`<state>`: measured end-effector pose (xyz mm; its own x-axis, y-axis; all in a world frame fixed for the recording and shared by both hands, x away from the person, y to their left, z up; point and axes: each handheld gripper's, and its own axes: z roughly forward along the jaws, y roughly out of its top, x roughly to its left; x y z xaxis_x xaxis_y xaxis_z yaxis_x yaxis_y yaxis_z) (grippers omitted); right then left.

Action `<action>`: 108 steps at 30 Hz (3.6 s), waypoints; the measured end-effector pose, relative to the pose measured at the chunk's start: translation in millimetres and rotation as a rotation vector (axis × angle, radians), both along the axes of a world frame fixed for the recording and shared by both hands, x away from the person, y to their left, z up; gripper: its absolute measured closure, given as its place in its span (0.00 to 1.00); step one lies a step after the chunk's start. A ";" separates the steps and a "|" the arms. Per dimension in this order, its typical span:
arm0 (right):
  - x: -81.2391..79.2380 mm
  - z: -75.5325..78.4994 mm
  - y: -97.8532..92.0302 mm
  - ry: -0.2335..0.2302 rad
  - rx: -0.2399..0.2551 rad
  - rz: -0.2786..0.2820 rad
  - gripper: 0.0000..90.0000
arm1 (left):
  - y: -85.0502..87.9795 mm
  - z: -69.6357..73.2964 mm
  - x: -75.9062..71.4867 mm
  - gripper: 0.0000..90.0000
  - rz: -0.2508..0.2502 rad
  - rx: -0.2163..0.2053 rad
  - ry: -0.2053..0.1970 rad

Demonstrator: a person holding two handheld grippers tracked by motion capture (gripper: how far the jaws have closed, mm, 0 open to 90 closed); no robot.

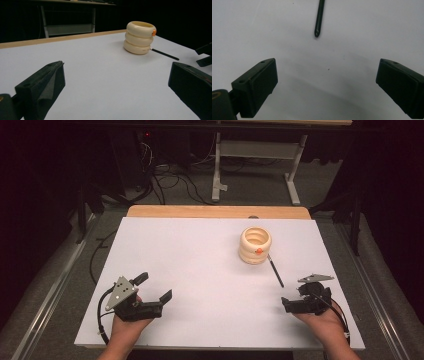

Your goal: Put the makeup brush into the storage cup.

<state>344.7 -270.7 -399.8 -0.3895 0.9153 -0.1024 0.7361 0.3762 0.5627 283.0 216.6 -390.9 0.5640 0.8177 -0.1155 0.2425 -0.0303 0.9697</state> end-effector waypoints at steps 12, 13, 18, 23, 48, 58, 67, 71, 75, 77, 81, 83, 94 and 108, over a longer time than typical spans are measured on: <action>4.0 -1.7 4.3 0.096 -0.039 0.051 0.08 | -1.2 0.5 -0.9 0.02 0.002 -0.006 0.000; 3.7 -0.6 6.0 0.111 -0.047 0.061 0.08 | -1.2 0.4 -1.0 0.02 0.003 -0.007 0.000; 4.2 4.6 7.1 0.144 -0.060 0.075 0.08 | -1.6 1.0 -1.4 0.02 -0.001 -0.005 -0.001; 6.8 7.5 6.9 0.187 -0.083 0.086 0.08 | -1.2 0.9 -1.4 0.02 -0.001 -0.006 -0.003; 36.4 24.2 14.1 0.352 -0.155 0.143 0.15 | -2.7 0.2 -0.1 0.02 -0.005 0.006 -0.001; 58.6 32.5 20.3 0.387 -0.159 0.146 0.19 | -2.9 0.2 -0.1 0.02 -0.006 0.014 -0.006; 72.7 30.0 26.7 0.415 -0.144 0.123 0.20 | -2.2 1.0 -0.3 0.02 -0.005 0.011 -0.008; 78.8 31.0 27.5 0.406 -0.135 0.132 0.23 | -2.2 0.8 -0.2 0.02 -0.006 0.007 -0.009; 86.5 32.4 28.3 0.409 -0.118 0.134 0.28 | -2.4 0.8 -0.3 0.02 -0.004 0.004 -0.010; 90.2 33.1 28.7 0.407 -0.116 0.124 0.31 | -2.4 0.8 -0.3 0.02 -0.003 0.004 -0.010; 98.2 32.4 28.1 0.410 -0.114 0.119 0.35 | -2.4 0.7 -0.1 0.02 -0.004 0.002 -0.008; 102.5 32.4 28.0 0.405 -0.104 0.117 0.39 | -2.1 0.9 -0.1 0.02 -0.008 0.002 -0.007; 115.9 26.9 30.3 0.403 -0.123 0.107 0.58 | -1.2 1.7 -0.1 0.02 -0.007 -0.001 -0.011; 125.5 17.4 37.3 0.430 -0.111 0.111 0.75 | 0.0 2.2 -0.4 0.02 -0.008 -0.003 -0.013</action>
<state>470.3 -233.3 -382.5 -0.5129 0.8585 -0.0053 0.8459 0.5064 0.1671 282.5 216.6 -388.7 0.5721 0.8127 -0.1102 0.2295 -0.0296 0.9729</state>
